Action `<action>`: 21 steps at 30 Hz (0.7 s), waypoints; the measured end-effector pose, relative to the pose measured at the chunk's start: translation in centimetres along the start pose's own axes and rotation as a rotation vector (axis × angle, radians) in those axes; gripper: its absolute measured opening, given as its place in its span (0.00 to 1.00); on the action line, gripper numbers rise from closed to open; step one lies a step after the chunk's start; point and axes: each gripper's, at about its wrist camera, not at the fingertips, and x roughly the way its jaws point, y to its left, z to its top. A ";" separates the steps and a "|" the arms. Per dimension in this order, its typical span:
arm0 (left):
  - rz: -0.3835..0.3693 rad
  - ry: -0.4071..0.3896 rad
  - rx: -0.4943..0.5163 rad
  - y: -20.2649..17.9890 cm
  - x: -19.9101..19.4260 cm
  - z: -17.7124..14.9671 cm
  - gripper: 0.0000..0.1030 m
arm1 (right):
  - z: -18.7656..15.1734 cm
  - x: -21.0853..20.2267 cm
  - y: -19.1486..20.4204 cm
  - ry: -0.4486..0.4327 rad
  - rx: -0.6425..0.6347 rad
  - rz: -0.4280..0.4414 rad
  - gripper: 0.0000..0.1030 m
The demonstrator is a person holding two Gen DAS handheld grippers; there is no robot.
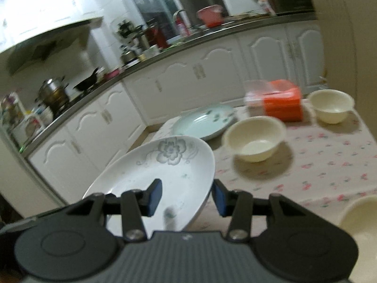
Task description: Organize plates and bowls
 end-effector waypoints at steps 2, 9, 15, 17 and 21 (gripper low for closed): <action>0.028 0.003 -0.017 1.3 -0.5 -0.5 0.37 | -0.9 0.7 1.3 0.021 -0.008 0.027 0.45; 0.093 0.012 -0.058 3.5 -1.7 -1.9 0.37 | -3.3 2.7 4.0 0.092 -0.019 0.082 0.45; 0.119 0.018 -0.075 4.1 -2.2 -2.2 0.37 | -4.5 3.1 5.7 0.101 -0.061 0.080 0.45; 0.124 0.014 -0.072 4.4 -2.8 -2.5 0.37 | -4.7 3.3 5.9 0.104 -0.073 0.074 0.46; 0.123 0.016 -0.069 4.8 -3.0 -2.7 0.37 | -5.2 3.8 6.0 0.123 -0.071 0.068 0.46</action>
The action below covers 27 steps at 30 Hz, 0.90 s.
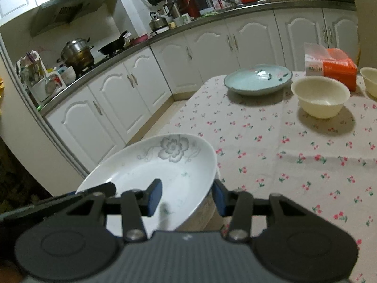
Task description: Organize plates and bowls
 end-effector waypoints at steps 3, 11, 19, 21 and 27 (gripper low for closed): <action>0.000 0.006 -0.005 0.2 -0.2 -0.4 0.37 | -0.2 0.5 0.1 0.011 -0.003 -0.010 0.46; -0.008 0.022 -0.012 0.5 0.6 -0.8 0.37 | -0.6 0.7 0.8 0.001 -0.054 -0.039 0.46; -0.020 0.030 -0.005 0.5 1.0 -1.0 0.37 | -0.9 1.5 1.1 0.030 -0.082 -0.068 0.58; -0.026 0.030 -0.010 0.7 1.1 -1.0 0.38 | -1.0 1.5 1.0 0.028 -0.080 -0.058 0.59; -0.031 0.025 -0.007 0.9 1.0 -1.2 0.44 | -1.0 1.5 1.1 0.026 -0.074 -0.049 0.61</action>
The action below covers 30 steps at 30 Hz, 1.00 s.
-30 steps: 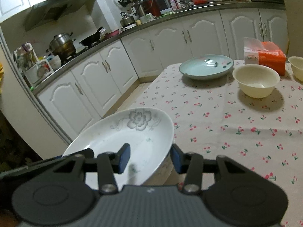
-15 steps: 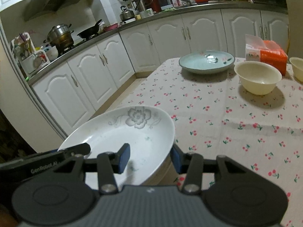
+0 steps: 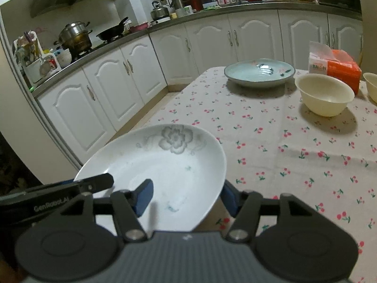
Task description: Organize plates and bowls
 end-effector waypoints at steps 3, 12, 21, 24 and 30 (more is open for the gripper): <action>-0.021 0.000 -0.007 0.3 0.0 0.0 0.51 | -0.1 0.0 0.0 0.003 -0.002 0.002 0.71; -0.081 -0.011 0.015 0.0 -0.8 -0.1 0.90 | -0.1 -0.4 -1.3 0.010 0.058 -0.012 0.90; -0.077 -0.024 0.065 -0.5 -0.9 -0.2 1.00 | -0.2 -1.1 -3.0 -0.006 0.133 -0.011 0.93; -0.059 0.020 0.044 0.3 -0.4 -0.2 1.00 | -0.2 -1.2 -3.2 -0.008 0.142 -0.007 0.93; -0.055 0.027 0.056 0.7 -0.6 -0.1 1.00 | -0.2 -1.6 -3.6 -0.024 0.147 -0.006 0.94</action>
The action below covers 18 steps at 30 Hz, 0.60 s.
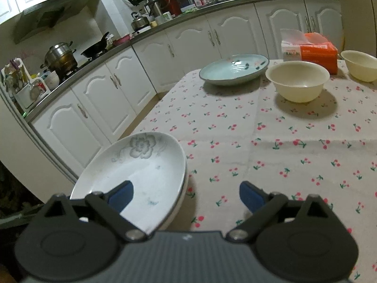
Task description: Organize plates and bowls
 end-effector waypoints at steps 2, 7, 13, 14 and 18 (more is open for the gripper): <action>0.005 -0.001 -0.005 0.1 -0.3 0.2 1.00 | 0.1 -0.2 -0.4 -0.006 0.014 0.000 0.94; 0.001 -0.043 -0.025 0.0 -1.7 1.6 1.00 | 0.8 -1.0 -1.7 -0.031 0.065 0.006 0.95; -0.001 -0.104 0.003 -1.8 -1.9 4.6 1.00 | 3.0 -2.0 -3.2 -0.074 0.109 0.024 0.96; -0.002 -0.109 0.008 -2.1 -1.6 5.2 1.00 | 3.5 -2.1 -3.5 -0.081 0.115 0.026 0.96; -0.025 -0.129 0.013 -3.6 -0.2 7.5 1.00 | 6.0 -2.6 -4.8 -0.113 0.127 0.020 0.97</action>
